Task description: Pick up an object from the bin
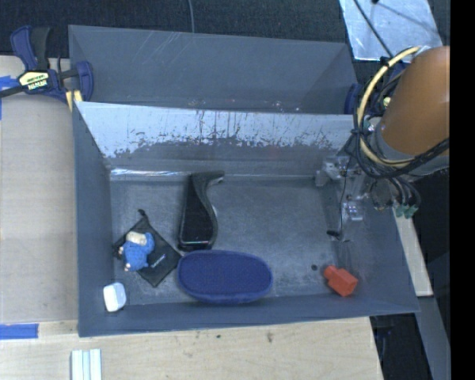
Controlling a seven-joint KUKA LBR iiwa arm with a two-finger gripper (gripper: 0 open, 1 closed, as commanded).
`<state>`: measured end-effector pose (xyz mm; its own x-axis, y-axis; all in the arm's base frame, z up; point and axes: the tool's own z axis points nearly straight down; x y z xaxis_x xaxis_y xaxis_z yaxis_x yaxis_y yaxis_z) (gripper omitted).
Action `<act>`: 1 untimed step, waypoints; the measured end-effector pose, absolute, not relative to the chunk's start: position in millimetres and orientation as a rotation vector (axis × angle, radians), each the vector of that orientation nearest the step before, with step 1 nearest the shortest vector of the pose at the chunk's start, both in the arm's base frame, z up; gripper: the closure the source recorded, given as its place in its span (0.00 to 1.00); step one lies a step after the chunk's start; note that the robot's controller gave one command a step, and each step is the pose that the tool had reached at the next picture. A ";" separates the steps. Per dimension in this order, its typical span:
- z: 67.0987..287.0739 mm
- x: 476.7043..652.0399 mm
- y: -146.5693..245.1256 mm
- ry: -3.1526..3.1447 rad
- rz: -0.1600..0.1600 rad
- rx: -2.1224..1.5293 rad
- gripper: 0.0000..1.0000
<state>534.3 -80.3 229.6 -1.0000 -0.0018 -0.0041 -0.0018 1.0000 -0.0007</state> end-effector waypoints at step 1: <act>215.0 490.4 -32.9 3.138 0.002 -0.166 0.00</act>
Offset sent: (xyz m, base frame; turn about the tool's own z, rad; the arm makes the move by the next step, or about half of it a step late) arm -0.0433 0.0457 -0.0143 -0.0999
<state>490.4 -32.9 215.0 -0.9944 -0.1055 0.0006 -0.1055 0.9944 0.0015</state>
